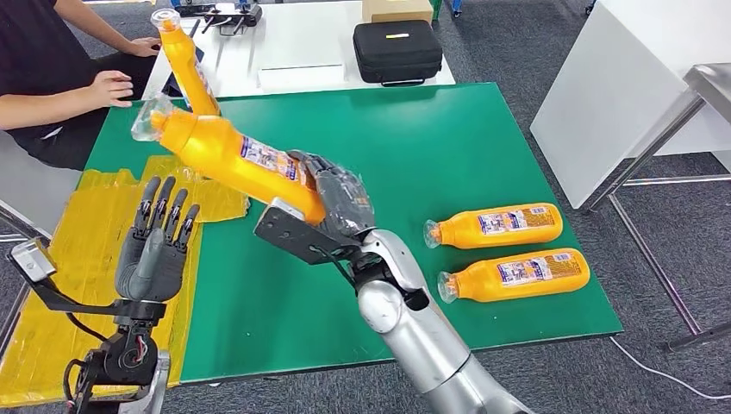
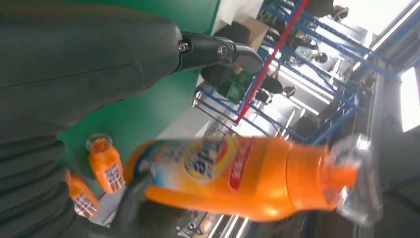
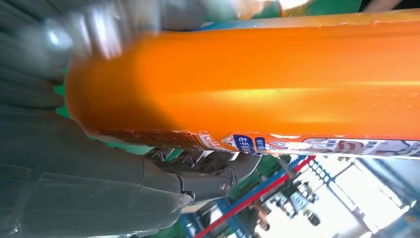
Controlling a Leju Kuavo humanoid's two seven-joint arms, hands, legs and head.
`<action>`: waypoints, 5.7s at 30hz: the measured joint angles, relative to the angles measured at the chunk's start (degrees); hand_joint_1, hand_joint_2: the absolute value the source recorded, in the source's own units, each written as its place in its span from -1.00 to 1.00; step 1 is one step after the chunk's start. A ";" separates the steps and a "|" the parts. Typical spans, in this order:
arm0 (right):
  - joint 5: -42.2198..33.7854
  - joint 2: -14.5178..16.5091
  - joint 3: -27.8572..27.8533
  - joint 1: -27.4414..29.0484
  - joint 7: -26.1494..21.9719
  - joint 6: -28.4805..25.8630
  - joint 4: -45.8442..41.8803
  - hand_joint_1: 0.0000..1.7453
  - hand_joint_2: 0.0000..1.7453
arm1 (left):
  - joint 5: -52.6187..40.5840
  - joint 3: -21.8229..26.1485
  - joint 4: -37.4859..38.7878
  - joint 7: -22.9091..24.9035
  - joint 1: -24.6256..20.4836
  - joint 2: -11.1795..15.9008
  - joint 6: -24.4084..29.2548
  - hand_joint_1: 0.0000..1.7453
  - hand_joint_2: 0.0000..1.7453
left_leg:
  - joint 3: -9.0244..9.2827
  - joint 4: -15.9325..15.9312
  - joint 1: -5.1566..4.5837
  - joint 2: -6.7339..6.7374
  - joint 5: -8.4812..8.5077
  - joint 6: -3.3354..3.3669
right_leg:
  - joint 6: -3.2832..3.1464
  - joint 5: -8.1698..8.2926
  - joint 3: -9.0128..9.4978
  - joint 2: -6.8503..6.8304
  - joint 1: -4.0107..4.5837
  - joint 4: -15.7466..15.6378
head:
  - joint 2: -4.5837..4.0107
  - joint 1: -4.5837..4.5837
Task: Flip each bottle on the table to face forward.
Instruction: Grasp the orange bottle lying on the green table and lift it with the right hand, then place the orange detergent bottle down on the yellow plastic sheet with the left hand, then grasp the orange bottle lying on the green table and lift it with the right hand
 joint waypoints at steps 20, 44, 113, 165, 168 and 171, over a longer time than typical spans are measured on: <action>-2.66 5.63 19.14 -6.76 2.86 -0.51 18.05 1.00 1.00 | -0.10 1.35 1.74 2.52 -2.25 -2.03 1.07 -1.00 1.00 | -0.01 0.00 0.01 0.02 -0.01 0.00 | -0.02 -0.02 -0.04 0.01 -0.02 0.00 | 0.00 0.00; -8.21 5.80 22.14 -10.43 3.66 -1.69 23.43 1.00 1.00 | -4.71 5.79 1.58 2.90 -2.59 -4.63 3.19 1.00 1.00 | -0.01 0.00 0.00 0.01 -0.01 0.00 | -0.01 -0.01 -0.04 0.01 -0.02 0.00 | 0.00 0.01; -10.26 -21.24 -13.28 19.89 -15.78 14.55 -22.90 -1.00 1.00 | -104.87 7.93 21.41 0.15 -0.26 -1.32 23.24 -1.00 -1.00 | 0.33 0.00 -0.02 -0.28 -0.11 0.08 | 0.05 -0.08 0.42 -0.18 -0.06 -0.05 | 0.00 -0.02; -8.81 -50.92 -68.61 59.35 -25.49 29.79 -40.82 -1.00 1.00 | -46.93 27.76 -17.24 -23.06 19.71 3.83 28.33 -1.00 -1.00 | 0.79 -0.01 -0.39 0.07 -0.92 0.49 | 0.32 -0.70 0.79 0.04 -0.37 -0.11 | 0.00 -0.04; -4.28 -50.95 -66.49 54.95 -24.79 26.10 -36.68 -1.00 1.00 | -47.01 27.77 -17.38 -23.10 19.70 3.73 28.29 -1.00 -1.00 | 0.87 -0.01 -0.38 0.08 -0.91 0.50 | 0.32 -0.70 0.88 0.04 -0.36 -0.11 | 0.00 -0.03; -2.16 -51.11 -62.71 50.51 -23.73 24.02 -31.86 -1.00 1.00 | -47.05 27.39 -17.24 -23.06 19.14 3.78 28.56 -1.00 -1.00 | 0.96 0.00 -0.38 0.09 -0.91 0.50 | 0.32 -0.69 0.94 0.04 -0.37 -0.11 | 0.00 -0.04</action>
